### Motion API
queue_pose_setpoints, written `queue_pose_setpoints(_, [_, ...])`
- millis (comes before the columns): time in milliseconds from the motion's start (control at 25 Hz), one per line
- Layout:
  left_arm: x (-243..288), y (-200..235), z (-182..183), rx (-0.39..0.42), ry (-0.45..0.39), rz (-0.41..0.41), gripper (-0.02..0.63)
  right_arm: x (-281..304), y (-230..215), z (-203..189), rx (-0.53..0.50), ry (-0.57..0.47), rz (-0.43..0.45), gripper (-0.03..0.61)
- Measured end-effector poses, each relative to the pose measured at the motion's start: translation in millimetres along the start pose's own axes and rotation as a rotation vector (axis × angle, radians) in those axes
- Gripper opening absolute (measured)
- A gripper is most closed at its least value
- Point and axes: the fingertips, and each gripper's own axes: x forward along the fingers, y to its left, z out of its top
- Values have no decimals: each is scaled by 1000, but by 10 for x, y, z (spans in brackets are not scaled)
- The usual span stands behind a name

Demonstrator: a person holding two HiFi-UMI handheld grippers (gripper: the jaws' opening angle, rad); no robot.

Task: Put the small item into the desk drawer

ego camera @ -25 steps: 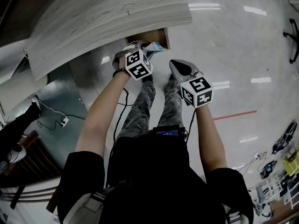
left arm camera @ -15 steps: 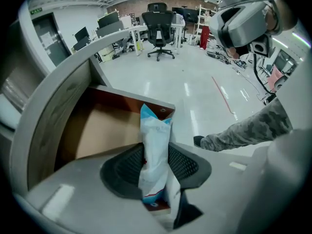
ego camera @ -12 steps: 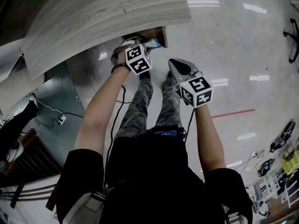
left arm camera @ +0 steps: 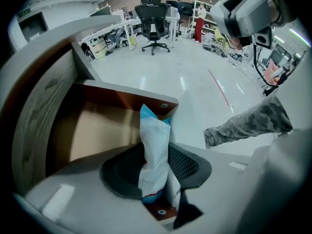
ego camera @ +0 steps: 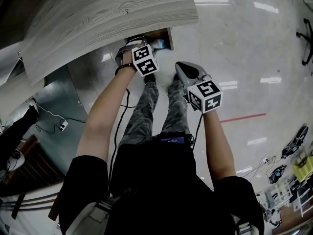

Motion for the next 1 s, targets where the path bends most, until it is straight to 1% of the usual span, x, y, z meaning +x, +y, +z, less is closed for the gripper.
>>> queue_pose_setpoints(320, [66,21,8,-20,14,-24,163,-17,-66,18,-4,2,0,0])
queue_pose_setpoints(560, [79,29,-23,-7,21,-24,170,-26,-104,29,-6,7,-6,0])
queue_pose_setpoints(640, [59,34,-15,-9,15,-21,178,-37,-103,44,-9,7,-7,0])
queue_pose_setpoints(920, [-75,48,26,-27,-17,-11,235,-38,-21,107,-29,9,0,0])
queue_pose_setpoints(1000, [-152,53,47,-20,-32,12,218,-52,14,130,-33,12,-1,0])
